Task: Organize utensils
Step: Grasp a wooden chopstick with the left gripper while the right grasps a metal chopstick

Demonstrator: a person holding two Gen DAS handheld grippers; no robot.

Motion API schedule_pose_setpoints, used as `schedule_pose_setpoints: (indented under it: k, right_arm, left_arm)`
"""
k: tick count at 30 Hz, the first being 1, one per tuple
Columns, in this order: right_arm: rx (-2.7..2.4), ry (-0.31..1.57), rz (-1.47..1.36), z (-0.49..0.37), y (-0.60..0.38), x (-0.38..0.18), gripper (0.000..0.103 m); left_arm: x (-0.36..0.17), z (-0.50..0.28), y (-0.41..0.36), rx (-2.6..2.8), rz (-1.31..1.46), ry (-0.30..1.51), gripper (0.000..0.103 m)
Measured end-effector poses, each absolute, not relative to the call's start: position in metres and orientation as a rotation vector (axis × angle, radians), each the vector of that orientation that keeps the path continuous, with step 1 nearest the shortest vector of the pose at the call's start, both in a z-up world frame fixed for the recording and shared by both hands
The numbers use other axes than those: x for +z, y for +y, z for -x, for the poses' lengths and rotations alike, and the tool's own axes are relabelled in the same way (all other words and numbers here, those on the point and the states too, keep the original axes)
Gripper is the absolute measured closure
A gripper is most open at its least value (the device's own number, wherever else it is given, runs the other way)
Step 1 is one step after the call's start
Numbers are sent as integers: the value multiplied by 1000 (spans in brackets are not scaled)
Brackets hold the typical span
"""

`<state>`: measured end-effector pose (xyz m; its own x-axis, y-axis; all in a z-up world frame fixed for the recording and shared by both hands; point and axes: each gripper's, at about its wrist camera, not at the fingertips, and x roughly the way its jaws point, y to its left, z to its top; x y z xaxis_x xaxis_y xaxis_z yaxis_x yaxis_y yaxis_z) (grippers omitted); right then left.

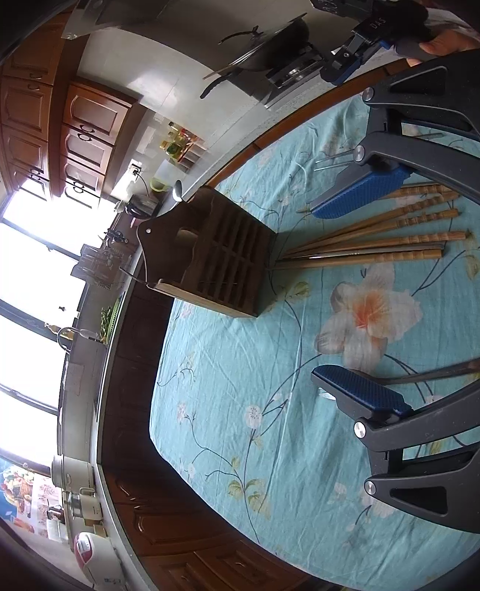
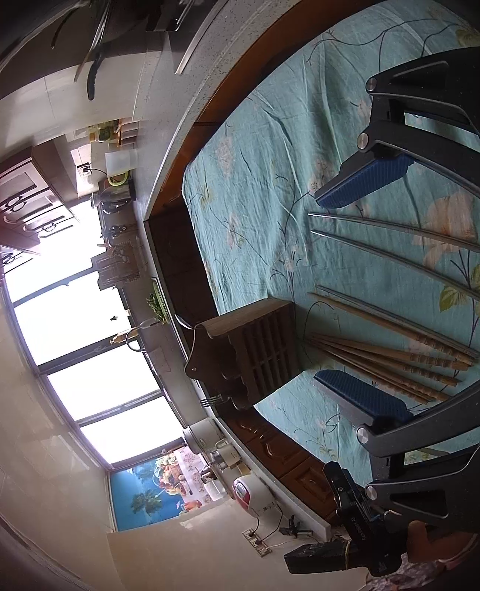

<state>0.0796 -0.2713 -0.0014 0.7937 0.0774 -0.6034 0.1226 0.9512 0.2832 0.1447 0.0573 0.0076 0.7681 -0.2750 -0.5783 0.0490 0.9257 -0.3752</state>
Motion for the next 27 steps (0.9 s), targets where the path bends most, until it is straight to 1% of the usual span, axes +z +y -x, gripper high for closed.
schedule_pose_setpoints:
  k: [10, 15, 18, 23, 25, 27]
  right_arm:
    - [-21, 696, -295, -85, -263, -14, 13]
    - [-33, 718, -299, -93, -265, -20, 15]
    - [-36, 737, -307, -100, -268, -23, 24]
    - [-44, 772, -318, -110, -272, -33, 41]
    - [-47, 790, -321, -116, -273, -37, 44]
    - [-52, 808, -325, -121, -275, -42, 48]
  left_arm:
    - [7, -164, 47, -177, 312, 727, 23]
    - [5, -184, 38, -193, 284, 769, 24]
    - [5, -199, 32, -200, 263, 789, 26]
    - [2, -229, 22, -216, 234, 825, 35]
    - [0, -243, 17, -222, 223, 837, 42]
    - [-3, -256, 14, -231, 210, 848, 46]
